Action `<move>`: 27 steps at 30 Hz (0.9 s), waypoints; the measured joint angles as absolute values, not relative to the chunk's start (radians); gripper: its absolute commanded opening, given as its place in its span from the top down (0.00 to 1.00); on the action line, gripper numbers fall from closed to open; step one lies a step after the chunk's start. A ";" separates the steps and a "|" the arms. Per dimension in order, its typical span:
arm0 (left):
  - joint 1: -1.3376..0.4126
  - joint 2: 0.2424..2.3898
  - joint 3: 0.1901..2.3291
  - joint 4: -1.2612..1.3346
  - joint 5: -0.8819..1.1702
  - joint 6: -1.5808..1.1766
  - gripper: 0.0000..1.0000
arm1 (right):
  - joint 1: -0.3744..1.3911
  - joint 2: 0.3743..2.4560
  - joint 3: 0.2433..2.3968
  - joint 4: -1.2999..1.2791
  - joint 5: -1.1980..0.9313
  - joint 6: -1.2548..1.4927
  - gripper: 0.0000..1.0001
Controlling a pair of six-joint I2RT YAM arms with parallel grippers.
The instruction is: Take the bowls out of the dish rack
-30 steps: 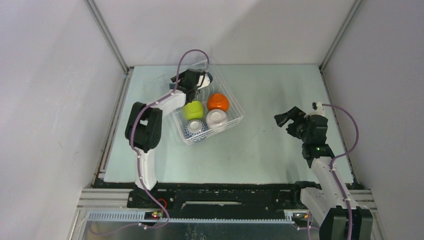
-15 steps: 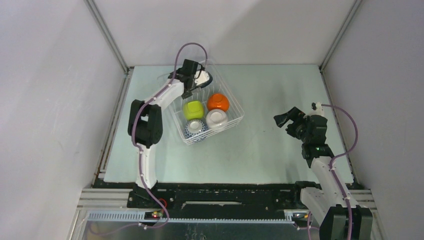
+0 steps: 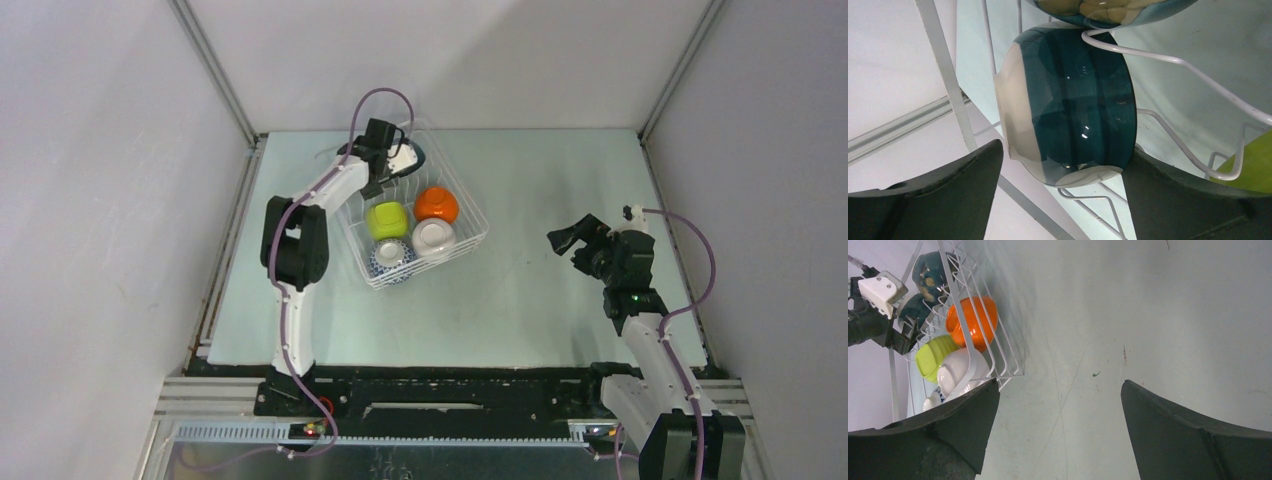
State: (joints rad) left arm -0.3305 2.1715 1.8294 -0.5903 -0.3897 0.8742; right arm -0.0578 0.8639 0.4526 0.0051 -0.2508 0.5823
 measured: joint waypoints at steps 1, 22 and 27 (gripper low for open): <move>-0.331 2.172 1.829 -0.593 -0.387 0.875 0.11 | -0.058 0.864 0.453 0.005 -0.252 0.582 0.00; -0.338 2.184 1.863 -0.657 -0.390 0.887 0.49 | -0.058 0.866 0.453 0.011 -0.263 0.583 0.00; -0.341 2.159 1.863 -0.665 -0.421 0.871 0.49 | -0.058 0.866 0.453 0.012 -0.265 0.583 0.00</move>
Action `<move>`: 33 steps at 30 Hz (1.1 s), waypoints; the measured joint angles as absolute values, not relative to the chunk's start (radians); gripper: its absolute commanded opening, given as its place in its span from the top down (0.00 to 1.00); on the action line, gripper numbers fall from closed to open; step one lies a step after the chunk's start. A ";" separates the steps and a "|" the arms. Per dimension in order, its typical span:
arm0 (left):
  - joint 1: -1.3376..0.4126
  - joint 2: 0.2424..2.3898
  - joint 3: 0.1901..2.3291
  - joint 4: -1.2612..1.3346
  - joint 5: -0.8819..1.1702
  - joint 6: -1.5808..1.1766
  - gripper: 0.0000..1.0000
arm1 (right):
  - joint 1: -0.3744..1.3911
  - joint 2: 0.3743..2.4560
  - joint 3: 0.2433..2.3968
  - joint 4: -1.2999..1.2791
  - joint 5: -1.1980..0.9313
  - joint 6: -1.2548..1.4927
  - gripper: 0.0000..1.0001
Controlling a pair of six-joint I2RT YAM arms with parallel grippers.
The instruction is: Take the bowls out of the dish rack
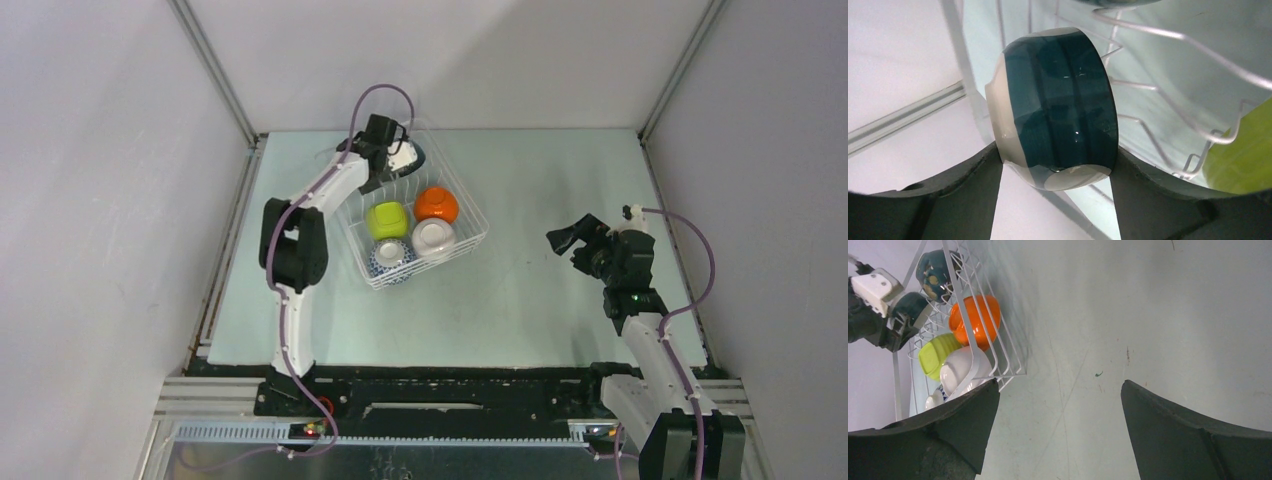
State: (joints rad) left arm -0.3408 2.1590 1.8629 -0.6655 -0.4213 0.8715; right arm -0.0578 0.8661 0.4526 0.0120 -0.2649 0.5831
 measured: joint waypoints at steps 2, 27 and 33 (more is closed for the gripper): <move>-0.341 2.140 1.863 -0.665 -0.429 0.863 0.49 | -0.058 0.866 0.453 0.012 -0.265 0.583 0.00; -0.388 1.843 1.794 -0.621 -0.455 0.731 0.55 | -0.058 0.855 0.453 0.012 -0.266 0.583 0.00; -0.384 1.867 1.761 -0.612 -0.456 0.720 0.53 | -0.058 0.853 0.453 0.012 -0.271 0.583 0.00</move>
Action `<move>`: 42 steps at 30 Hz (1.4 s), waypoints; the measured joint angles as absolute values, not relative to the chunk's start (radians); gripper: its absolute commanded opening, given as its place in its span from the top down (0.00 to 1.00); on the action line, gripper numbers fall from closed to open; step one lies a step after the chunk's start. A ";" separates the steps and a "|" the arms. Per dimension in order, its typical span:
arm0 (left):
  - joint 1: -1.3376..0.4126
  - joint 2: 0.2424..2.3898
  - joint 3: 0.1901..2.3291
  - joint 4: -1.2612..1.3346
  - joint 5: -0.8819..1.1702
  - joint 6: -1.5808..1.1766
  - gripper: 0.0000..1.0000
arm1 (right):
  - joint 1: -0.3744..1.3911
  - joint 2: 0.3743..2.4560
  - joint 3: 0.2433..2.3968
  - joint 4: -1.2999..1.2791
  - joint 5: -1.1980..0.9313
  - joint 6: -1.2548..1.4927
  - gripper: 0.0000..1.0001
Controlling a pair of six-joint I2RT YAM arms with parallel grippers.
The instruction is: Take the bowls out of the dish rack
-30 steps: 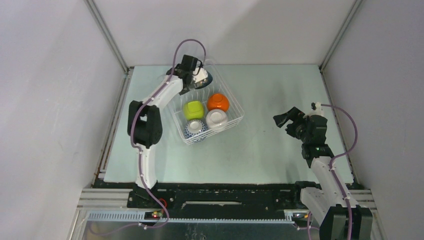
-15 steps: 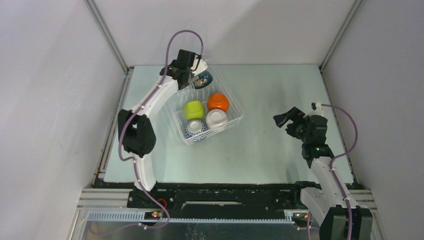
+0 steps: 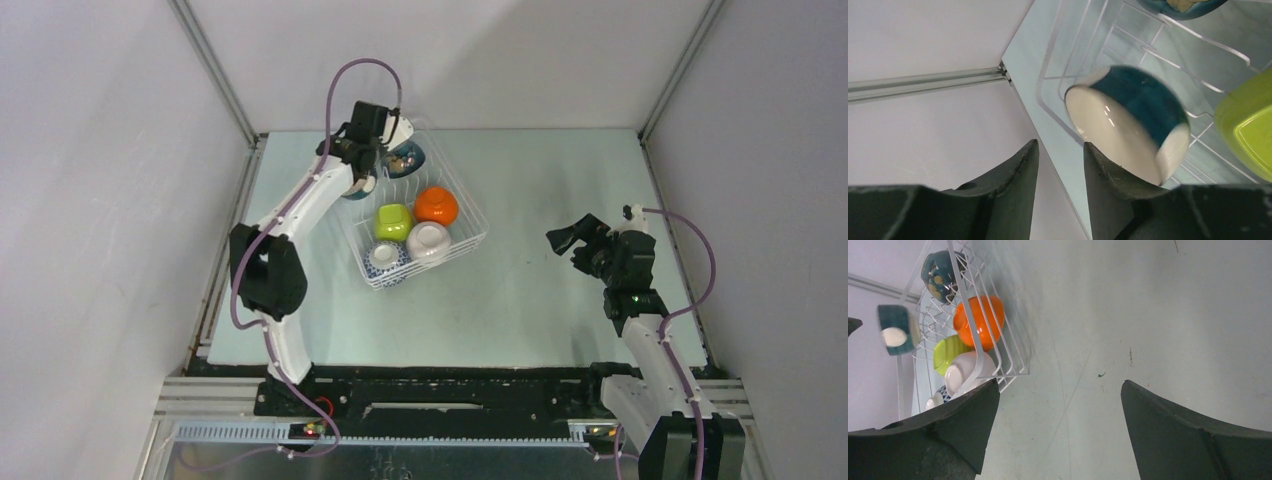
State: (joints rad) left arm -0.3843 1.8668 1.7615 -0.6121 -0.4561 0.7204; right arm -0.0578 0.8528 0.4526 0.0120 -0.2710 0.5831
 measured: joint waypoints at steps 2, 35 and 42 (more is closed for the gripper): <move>-0.382 1.882 1.761 -0.611 -0.450 0.710 0.51 | -0.058 0.853 0.453 0.012 -0.272 0.583 0.00; -0.365 1.851 1.926 -0.842 -0.188 0.515 0.19 | -0.058 0.847 0.453 0.012 -0.272 0.583 0.00; -0.371 1.960 1.989 -1.000 -0.206 0.498 0.18 | -0.058 0.847 0.453 0.012 -0.272 0.583 0.00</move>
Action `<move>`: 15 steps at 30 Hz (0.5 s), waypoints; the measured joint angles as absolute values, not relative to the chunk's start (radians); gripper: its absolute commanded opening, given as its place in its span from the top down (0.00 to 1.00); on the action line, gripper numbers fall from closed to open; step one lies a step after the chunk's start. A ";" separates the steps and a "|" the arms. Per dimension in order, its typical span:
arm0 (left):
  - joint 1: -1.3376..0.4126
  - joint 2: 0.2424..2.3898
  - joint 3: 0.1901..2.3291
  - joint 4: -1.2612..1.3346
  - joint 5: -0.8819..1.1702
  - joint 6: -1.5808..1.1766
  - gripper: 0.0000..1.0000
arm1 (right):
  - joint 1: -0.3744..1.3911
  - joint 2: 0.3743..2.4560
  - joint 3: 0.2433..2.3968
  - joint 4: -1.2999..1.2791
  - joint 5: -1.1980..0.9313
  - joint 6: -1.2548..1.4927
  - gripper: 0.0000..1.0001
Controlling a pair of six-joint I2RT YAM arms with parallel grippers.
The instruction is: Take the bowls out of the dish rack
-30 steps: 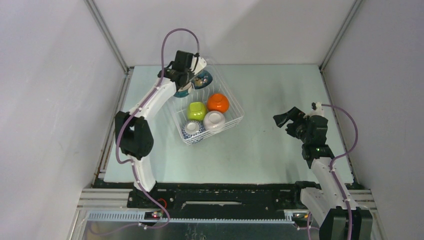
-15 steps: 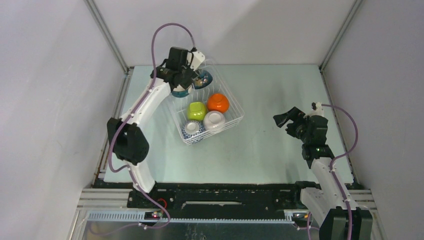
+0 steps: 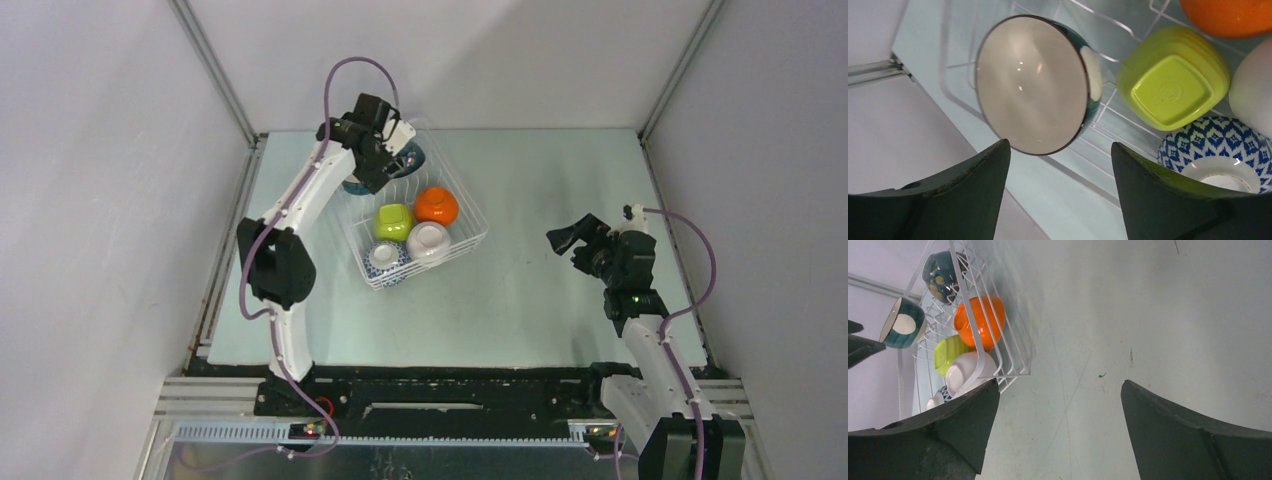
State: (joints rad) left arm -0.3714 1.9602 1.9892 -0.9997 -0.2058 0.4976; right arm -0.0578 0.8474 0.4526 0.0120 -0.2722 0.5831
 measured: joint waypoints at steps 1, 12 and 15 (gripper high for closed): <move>-0.373 1.971 1.989 -1.013 -0.205 0.497 0.18 | -0.058 0.847 0.453 0.012 -0.272 0.583 0.00; -0.382 2.021 1.990 -1.043 -0.213 0.498 0.24 | -0.058 0.847 0.453 0.012 -0.272 0.583 0.00; -0.382 2.038 1.990 -1.043 -0.214 0.500 0.29 | -0.058 0.847 0.453 0.012 -0.272 0.583 0.00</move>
State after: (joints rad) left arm -0.3824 2.0377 1.9900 -1.0428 -0.2142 0.4999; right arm -0.0578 0.8474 0.4526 0.0120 -0.2722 0.5831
